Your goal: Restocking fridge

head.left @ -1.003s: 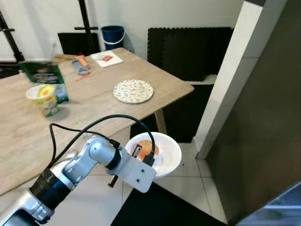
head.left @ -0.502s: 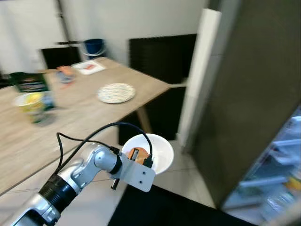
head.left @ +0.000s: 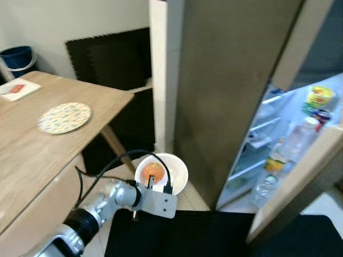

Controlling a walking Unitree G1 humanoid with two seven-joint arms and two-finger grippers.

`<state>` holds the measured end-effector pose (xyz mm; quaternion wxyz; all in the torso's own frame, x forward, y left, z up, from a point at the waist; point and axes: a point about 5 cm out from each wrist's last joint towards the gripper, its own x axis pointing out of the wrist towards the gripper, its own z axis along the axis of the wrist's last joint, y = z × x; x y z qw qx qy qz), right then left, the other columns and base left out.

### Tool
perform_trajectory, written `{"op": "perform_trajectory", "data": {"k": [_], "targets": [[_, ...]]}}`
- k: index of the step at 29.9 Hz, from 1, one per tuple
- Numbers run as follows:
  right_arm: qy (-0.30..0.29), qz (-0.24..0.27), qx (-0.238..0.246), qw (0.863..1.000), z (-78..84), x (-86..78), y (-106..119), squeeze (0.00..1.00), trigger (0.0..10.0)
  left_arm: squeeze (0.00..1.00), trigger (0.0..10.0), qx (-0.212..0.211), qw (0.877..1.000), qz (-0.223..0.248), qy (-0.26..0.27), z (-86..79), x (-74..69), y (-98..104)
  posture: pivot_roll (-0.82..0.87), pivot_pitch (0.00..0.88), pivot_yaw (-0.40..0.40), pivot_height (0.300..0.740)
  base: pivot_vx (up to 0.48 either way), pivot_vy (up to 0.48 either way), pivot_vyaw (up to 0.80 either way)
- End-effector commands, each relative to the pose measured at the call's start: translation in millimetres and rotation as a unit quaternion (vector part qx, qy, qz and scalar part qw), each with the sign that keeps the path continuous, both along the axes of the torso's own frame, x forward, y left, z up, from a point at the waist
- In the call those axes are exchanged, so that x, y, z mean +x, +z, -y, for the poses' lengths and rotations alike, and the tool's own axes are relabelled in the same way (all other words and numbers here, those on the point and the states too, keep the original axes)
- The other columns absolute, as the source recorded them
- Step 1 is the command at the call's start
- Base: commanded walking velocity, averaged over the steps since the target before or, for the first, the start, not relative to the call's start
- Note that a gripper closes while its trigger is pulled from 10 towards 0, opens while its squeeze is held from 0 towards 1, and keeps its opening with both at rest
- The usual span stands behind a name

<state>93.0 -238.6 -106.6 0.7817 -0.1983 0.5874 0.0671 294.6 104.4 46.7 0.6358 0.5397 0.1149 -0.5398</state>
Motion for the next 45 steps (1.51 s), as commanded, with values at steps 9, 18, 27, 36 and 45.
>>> {"op": "perform_trajectory", "data": {"k": [9, 18, 27, 36, 45], "targets": [[0.000, -0.005, 0.004, 1.000, -5.8, -3.2, -2, 0.00, 10.0, 0.00, 10.0, 0.047, 0.989, -0.029, 0.140, -36.9, -36.6, -73, -0.07, 0.026, 0.029, 0.740, 0.000, 0.000, -0.78], [0.002, -0.001, 0.000, 1.000, -5.6, -2.4, -2, 0.00, 10.0, 0.00, 10.0, 0.055, 0.960, -0.053, 0.269, -66.2, -65.6, -101, -0.07, 0.026, 0.028, 0.740, 0.000, 0.000, -0.78], [0.007, 0.002, -0.006, 1.000, -4.3, 1.8, -1, 0.00, 10.0, 0.00, 10.0, 0.041, 0.891, -0.111, 0.437, -91.3, -108.8, -127, -0.06, 0.020, 0.022, 0.740, 0.000, 0.000, -0.78], [0.013, 0.006, -0.010, 1.000, -4.3, 4.8, 0, 0.00, 10.0, 0.00, 10.0, 0.044, 0.803, -0.173, 0.569, -111.9, -159.5, -146, -0.06, 0.015, 0.023, 0.740, 0.000, 0.000, -0.78], [0.020, 0.019, -0.027, 0.999, -0.2, 11.4, 3, 0.00, 10.0, 0.00, 10.0, 0.037, 0.775, -0.176, 0.606, -109.5, -169.5, -150, -0.06, 0.006, 0.017, 0.740, 0.000, 0.000, -0.78]]}}
